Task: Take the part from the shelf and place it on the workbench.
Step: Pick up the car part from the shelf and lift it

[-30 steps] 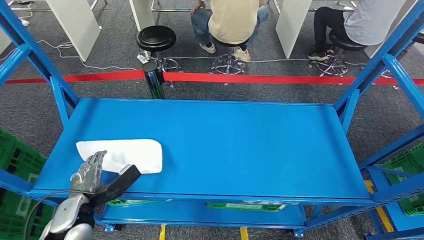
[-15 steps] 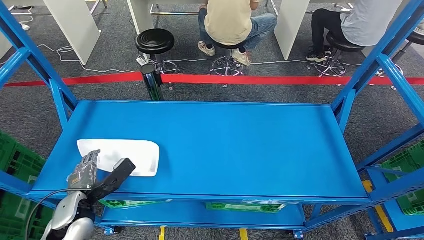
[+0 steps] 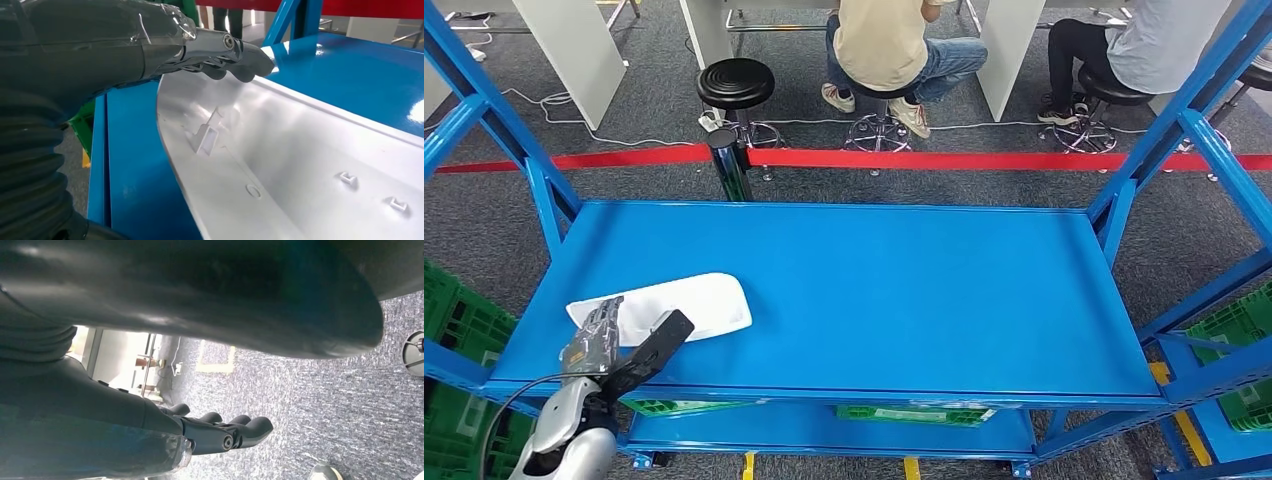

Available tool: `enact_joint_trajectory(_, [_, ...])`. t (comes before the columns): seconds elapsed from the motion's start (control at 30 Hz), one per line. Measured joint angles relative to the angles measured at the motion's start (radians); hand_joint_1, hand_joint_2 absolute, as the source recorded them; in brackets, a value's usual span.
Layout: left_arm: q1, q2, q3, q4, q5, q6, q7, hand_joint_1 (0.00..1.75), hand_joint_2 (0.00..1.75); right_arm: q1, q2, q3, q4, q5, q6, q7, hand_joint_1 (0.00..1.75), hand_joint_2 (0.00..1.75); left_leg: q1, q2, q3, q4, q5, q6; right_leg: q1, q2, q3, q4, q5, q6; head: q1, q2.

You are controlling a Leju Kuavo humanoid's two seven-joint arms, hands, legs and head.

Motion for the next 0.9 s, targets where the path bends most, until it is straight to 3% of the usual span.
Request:
enact_joint_trajectory(0.07, [-0.002, -0.002, 0.002, 0.010, 0.011, 0.010, 0.000, 1.42, 1.75, 0.000, 0.000, 0.001, 0.000, 0.000, 0.000, 0.000, 0.00, 0.00, 0.000, 0.000, 0.001, 0.000, 0.000, 0.000, 0.000, 0.000, 0.001, 0.000, 0.000, 0.000, 0.000, 0.000])
enact_joint_trajectory(0.1, [-0.002, -0.004, 0.002, 0.016, 0.019, 0.017, 0.000, 1.74, 1.75, 0.000, 0.000, 0.001, 0.000, 0.000, 0.000, 0.000, 0.00, 0.00, 0.000, 0.001, 0.001, 0.000, 0.000, 0.000, 0.000, 0.000, 0.001, 0.000, 0.000, 0.000, 0.000, 0.000])
enact_joint_trajectory(0.9, [-0.019, -0.007, 0.009, 0.083, 0.048, 0.053, -0.005, 1.75, 1.75, -0.002, 0.000, 0.020, 0.000, 0.000, 0.002, 0.008, 0.00, 0.00, 0.000, 0.010, 0.011, -0.003, -0.006, -0.002, 0.000, 0.003, 0.009, 0.000, -0.005, -0.004, 0.000, 0.000])
